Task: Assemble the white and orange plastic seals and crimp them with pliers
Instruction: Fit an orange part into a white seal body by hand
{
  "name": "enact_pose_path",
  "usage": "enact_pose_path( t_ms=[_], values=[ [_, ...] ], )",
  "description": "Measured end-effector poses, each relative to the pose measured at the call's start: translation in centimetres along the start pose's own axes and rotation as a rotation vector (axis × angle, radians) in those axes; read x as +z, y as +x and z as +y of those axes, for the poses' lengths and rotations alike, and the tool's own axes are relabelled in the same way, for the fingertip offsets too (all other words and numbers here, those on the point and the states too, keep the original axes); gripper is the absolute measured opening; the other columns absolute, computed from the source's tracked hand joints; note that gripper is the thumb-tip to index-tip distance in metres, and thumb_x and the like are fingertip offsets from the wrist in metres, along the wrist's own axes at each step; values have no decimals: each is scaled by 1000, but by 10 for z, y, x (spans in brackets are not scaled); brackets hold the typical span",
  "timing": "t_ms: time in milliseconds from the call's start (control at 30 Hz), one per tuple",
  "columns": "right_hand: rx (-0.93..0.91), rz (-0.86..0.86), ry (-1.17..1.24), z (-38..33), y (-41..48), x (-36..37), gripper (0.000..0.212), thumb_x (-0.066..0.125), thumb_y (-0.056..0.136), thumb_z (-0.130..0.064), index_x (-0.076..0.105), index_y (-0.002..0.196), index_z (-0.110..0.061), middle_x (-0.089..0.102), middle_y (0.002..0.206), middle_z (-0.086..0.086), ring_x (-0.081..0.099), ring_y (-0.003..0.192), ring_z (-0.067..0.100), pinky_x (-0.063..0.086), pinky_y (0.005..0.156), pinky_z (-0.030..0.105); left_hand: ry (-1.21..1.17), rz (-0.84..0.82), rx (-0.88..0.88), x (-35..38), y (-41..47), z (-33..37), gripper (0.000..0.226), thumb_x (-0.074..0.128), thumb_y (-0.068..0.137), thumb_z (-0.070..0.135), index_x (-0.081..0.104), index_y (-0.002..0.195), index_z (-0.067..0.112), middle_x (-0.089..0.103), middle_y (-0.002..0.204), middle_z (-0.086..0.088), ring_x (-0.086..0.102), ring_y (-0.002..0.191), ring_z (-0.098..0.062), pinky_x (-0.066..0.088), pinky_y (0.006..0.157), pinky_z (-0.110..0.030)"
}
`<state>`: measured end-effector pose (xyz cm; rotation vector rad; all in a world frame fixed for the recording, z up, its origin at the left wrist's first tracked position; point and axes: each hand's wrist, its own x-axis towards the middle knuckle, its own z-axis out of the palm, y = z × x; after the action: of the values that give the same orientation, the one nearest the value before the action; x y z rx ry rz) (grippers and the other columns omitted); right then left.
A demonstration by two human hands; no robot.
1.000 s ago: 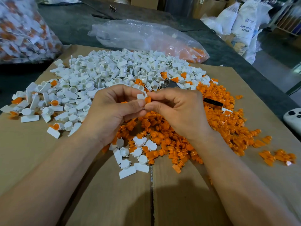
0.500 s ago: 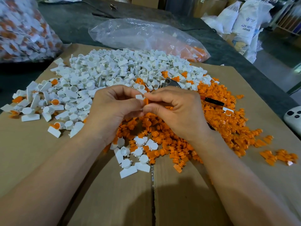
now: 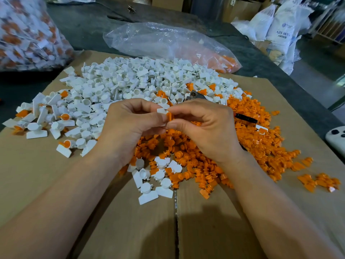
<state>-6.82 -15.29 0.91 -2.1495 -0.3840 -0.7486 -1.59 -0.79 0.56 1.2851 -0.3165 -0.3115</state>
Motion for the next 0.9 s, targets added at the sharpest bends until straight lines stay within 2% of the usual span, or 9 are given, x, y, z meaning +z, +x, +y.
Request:
enact_pose_path(
  t_ms=[100,233,433,533,600,667,800,900],
  values=[
    [-12,-3,-15,1,0,0,23,71,73,-9,71,95,-5,66,86,-1,66,81,16,55,73,35,5,7,1,1,0,0,5,71,47,11,68,50,14,65,53,-1,62,49,-13,50,47,-18],
    [-34,2,-32,1,0,0,24,72,72,-8,70,95,-5,69,84,5,65,80,14,55,72,34,-4,16,-5,2,0,1,7,70,50,7,65,51,13,64,52,-2,62,47,-13,50,46,-18],
    [-38,9,-39,3,-1,0,23,72,72,-9,70,95,-4,70,83,7,65,78,13,55,71,33,6,19,-7,1,1,0,21,68,65,-8,63,55,10,64,52,-3,62,47,-14,50,46,-18],
    [-13,8,-5,3,-1,1,25,72,72,-8,69,97,-5,67,84,2,65,78,12,56,71,29,1,12,-19,1,1,1,14,70,58,-1,65,53,11,65,53,-3,62,48,-14,50,46,-18],
    [26,8,38,3,-1,1,33,73,71,-7,66,103,-7,64,87,-4,65,82,8,54,74,20,-7,7,-28,1,1,2,7,71,50,7,67,49,13,65,54,-3,63,48,-14,50,46,-18],
    [74,4,57,4,-1,1,40,75,70,-6,64,108,-5,63,91,-4,64,86,6,53,77,17,-9,7,-36,1,0,2,5,70,48,10,67,49,13,66,55,-4,63,49,-14,50,46,-18],
    [62,-13,57,5,-1,0,37,74,71,-6,65,106,-3,67,93,2,67,84,14,55,78,28,-10,10,-41,1,0,2,6,70,49,8,66,50,12,65,54,-4,63,49,-14,50,46,-19],
    [26,-30,37,6,-1,0,28,73,72,-7,69,99,-5,69,87,9,67,80,20,56,72,38,3,0,-48,0,1,1,15,70,58,-2,65,52,11,65,53,-5,62,48,-15,50,46,-19]
  ],
)
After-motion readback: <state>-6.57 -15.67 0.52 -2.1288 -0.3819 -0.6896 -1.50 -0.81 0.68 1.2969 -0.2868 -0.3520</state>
